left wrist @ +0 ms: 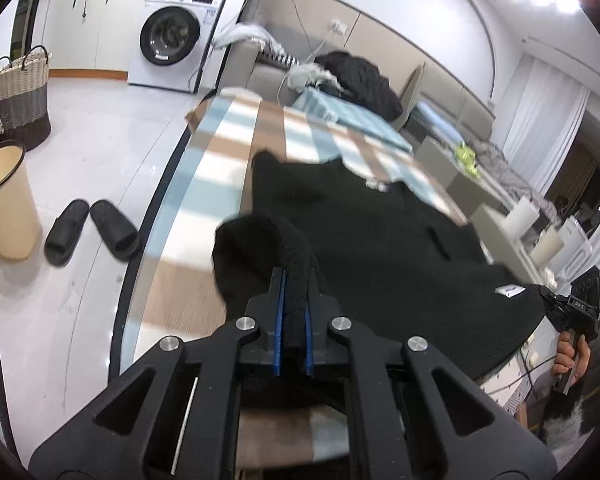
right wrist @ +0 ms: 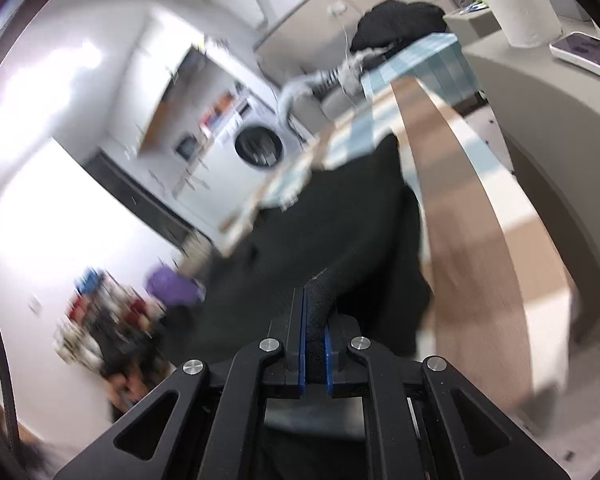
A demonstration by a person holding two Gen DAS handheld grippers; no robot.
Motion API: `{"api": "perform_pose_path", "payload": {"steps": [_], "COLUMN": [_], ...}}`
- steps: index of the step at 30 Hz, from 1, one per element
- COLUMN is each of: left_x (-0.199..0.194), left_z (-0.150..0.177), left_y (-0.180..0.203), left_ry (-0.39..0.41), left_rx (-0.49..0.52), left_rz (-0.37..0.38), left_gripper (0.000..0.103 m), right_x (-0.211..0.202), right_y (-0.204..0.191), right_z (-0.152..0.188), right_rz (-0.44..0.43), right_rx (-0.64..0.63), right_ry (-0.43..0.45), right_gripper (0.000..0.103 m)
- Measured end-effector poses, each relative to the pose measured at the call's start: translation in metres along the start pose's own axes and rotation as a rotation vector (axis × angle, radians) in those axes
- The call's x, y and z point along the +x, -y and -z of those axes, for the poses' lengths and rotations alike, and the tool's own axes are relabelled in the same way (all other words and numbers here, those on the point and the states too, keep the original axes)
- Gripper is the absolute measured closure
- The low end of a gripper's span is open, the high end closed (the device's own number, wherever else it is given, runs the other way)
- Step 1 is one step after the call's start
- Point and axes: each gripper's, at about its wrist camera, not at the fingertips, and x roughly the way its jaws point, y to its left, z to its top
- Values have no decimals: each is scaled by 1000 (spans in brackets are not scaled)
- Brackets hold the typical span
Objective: Fold small clothes
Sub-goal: 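Lift the hem with both grippers and fold it over toward the collar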
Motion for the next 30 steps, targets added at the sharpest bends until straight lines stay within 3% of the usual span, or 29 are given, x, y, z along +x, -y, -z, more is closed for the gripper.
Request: {"api": "perform_pose_path", "payload": {"steps": [5, 10, 17, 19, 20, 21, 22, 25, 30], "left_x": [17, 45, 97, 111, 118, 122, 123, 113, 91], "left_z": [-33, -68, -94, -94, -93, -91, -87, -75, -52], "left_y": [-1, -15, -35, -41, -44, -46, -48, -49, -41], "left_ry": [42, 75, 65, 38, 15, 1, -7, -3, -39], "left_rx": [-31, -115, -191, -213, -223, -231, -238, -230, -159], "left_rz": [5, -16, -65, -89, -108, -125, -138, -165, -194], "left_gripper": [98, 98, 98, 96, 94, 86, 73, 50, 41], "right_x": [19, 52, 91, 100, 104, 105, 102, 91, 74], "right_y": [-5, -3, 6, 13, 16, 19, 22, 26, 24], "right_z": [-43, -83, -102, -102, -103, -102, -99, -91, -54], "right_rz": [-22, 73, 203, 223, 246, 273, 289, 284, 348], "right_rx": [28, 60, 75, 94, 98, 101, 108, 94, -37], "right_ry": [89, 134, 112, 95, 86, 76, 81, 65, -68], "right_gripper": [97, 97, 97, 85, 78, 60, 51, 50, 50]}}
